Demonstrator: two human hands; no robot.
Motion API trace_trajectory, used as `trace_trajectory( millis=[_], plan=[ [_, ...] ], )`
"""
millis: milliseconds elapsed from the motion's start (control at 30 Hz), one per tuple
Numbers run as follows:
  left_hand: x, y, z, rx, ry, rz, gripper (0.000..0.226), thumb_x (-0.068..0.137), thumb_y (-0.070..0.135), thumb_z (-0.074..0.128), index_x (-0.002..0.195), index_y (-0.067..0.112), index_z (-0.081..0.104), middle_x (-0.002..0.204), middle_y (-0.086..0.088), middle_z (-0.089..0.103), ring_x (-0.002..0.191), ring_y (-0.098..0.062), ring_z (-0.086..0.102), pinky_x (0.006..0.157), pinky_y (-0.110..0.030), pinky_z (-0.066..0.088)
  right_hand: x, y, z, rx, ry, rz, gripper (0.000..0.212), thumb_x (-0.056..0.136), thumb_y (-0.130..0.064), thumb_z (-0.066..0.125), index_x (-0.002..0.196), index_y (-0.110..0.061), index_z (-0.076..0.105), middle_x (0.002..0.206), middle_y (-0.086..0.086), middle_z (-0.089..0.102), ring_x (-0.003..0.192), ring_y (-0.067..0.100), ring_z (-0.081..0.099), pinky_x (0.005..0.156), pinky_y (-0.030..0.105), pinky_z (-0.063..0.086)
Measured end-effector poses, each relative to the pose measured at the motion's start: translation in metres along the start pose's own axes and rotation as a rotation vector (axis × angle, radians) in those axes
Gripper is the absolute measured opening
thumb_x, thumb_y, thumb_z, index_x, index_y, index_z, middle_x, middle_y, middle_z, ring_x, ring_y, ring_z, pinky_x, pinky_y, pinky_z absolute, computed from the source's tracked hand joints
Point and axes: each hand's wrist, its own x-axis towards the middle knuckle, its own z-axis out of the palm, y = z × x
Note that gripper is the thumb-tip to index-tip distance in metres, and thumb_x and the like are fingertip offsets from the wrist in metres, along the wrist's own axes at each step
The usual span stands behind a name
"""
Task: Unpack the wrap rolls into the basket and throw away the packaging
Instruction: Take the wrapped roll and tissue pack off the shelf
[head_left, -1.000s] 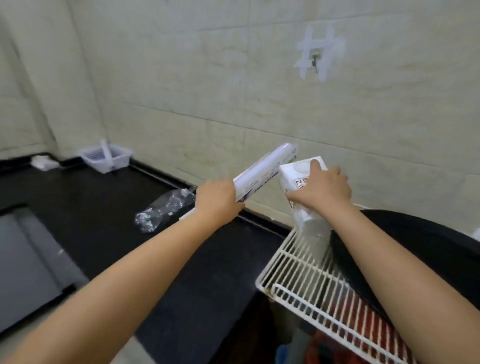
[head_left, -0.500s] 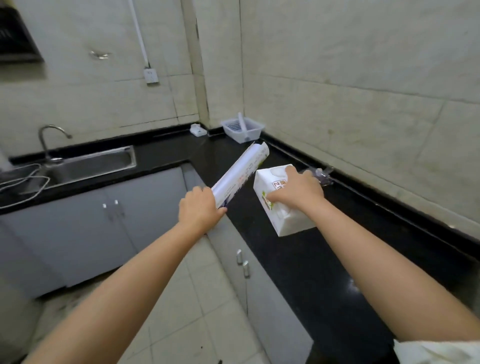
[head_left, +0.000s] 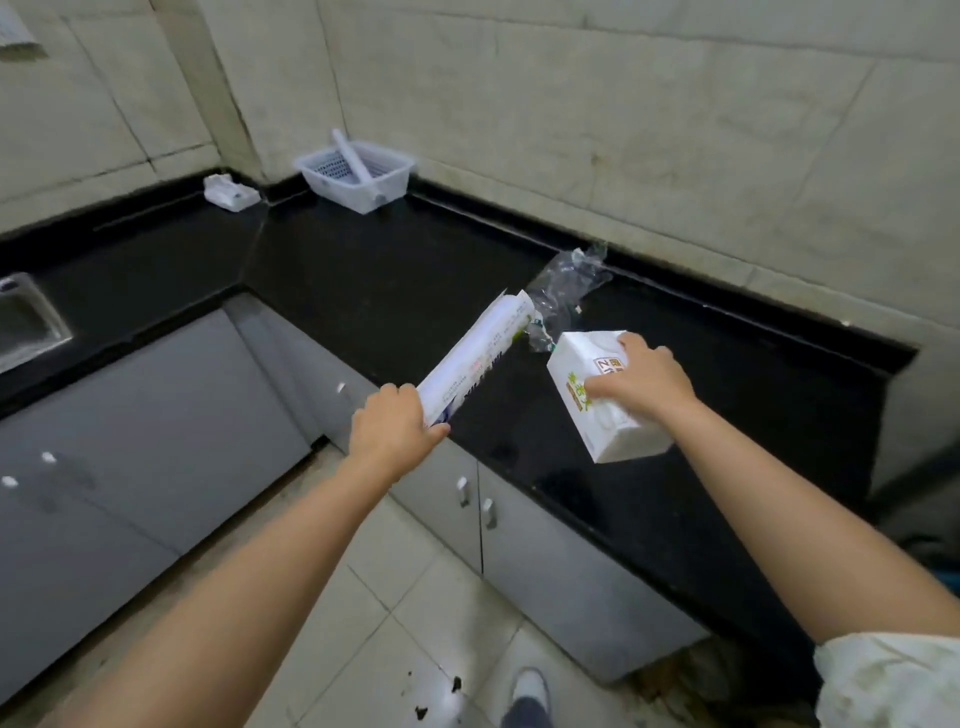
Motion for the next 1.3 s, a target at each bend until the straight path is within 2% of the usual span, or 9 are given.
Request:
trace_trajectory(
  millis=[167,300,600,767,900,1033,1133,1233,1300],
  plan=[
    [0.06,0.049,0.031,0.016,-0.118,0.185,0.052,0.085,0.047,0.056,0.115,0.005,0.051,0.121,-0.013,0.054,0.112,-0.031,0.052,0.088,-0.04,0.045,0.039,0.063,-0.001,0.061,0.109,0.285,0.081,0.069,-0.041,0.067,0.138,-0.025,0.028,0.13,0.018,0.041,0.115,0.037,0.047,0.091,0.042,0.044],
    [0.105,0.096,0.048,0.018,-0.203,0.291,0.054,0.086,0.047,0.055,0.119,0.005,0.049,0.125,-0.013,0.052,0.115,-0.031,0.051,0.091,-0.041,0.045,0.066,0.104,-0.001,0.127,0.186,0.456,0.082,0.069,-0.041,0.068,0.138,-0.025,0.027,0.129,0.017,0.04,0.114,0.037,0.046,0.086,0.04,0.043],
    [0.161,0.188,0.096,-0.067,-0.383,0.318,0.059,0.087,0.045,0.057,0.126,0.004,0.045,0.13,-0.014,0.048,0.121,-0.03,0.048,0.096,-0.041,0.044,0.079,0.146,0.016,0.174,0.355,0.722,0.079,0.073,-0.039,0.07,0.138,-0.02,0.029,0.126,0.021,0.042,0.115,0.038,0.044,0.09,0.043,0.044],
    [0.168,0.216,0.122,-0.054,-0.313,0.317,0.055,0.089,0.042,0.056,0.125,0.003,0.043,0.132,-0.014,0.047,0.124,-0.029,0.044,0.099,-0.042,0.04,0.077,0.144,0.03,0.142,0.455,0.769,0.078,0.07,-0.04,0.071,0.134,-0.018,0.032,0.123,0.022,0.045,0.112,0.038,0.045,0.088,0.043,0.045],
    [0.174,0.218,0.138,-0.032,-0.312,0.344,0.053,0.09,0.039,0.055,0.126,0.003,0.04,0.133,-0.015,0.045,0.125,-0.029,0.041,0.1,-0.042,0.038,0.085,0.137,0.042,-0.001,0.418,0.791,0.078,0.073,-0.048,0.064,0.136,-0.02,0.029,0.126,0.02,0.042,0.113,0.037,0.043,0.094,0.044,0.04],
    [0.179,0.211,0.148,-0.012,-0.329,0.352,0.052,0.091,0.038,0.054,0.125,0.002,0.04,0.132,-0.016,0.045,0.124,-0.029,0.041,0.1,-0.042,0.038,0.09,0.135,0.049,-0.029,0.386,0.831,0.081,0.076,-0.052,0.058,0.142,-0.023,0.021,0.135,0.018,0.035,0.119,0.037,0.038,0.1,0.046,0.034],
    [0.182,0.206,0.151,-0.002,-0.321,0.424,0.055,0.091,0.037,0.054,0.13,0.002,0.035,0.132,-0.015,0.044,0.123,-0.029,0.041,0.098,-0.042,0.039,0.089,0.136,0.053,-0.056,0.357,0.848,0.081,0.08,-0.057,0.051,0.145,-0.027,0.013,0.147,0.017,0.022,0.131,0.036,0.028,0.108,0.049,0.025],
    [0.184,0.2,0.149,0.023,-0.279,0.559,0.072,0.09,0.032,0.055,0.144,0.003,0.018,0.142,-0.014,0.035,0.129,-0.028,0.035,0.101,-0.041,0.036,0.085,0.133,0.051,-0.042,0.313,0.83,0.078,0.083,-0.06,0.044,0.146,-0.028,0.009,0.155,0.016,0.006,0.141,0.034,0.011,0.115,0.052,0.012],
    [0.185,0.197,0.146,0.026,-0.223,0.665,0.077,0.088,0.029,0.055,0.147,0.004,0.012,0.149,-0.012,0.027,0.135,-0.027,0.029,0.107,-0.041,0.03,0.079,0.129,0.046,-0.019,0.336,0.8,0.076,0.085,-0.058,0.043,0.146,-0.027,0.011,0.156,0.016,0.005,0.143,0.032,0.008,0.115,0.052,0.013]
  ],
)
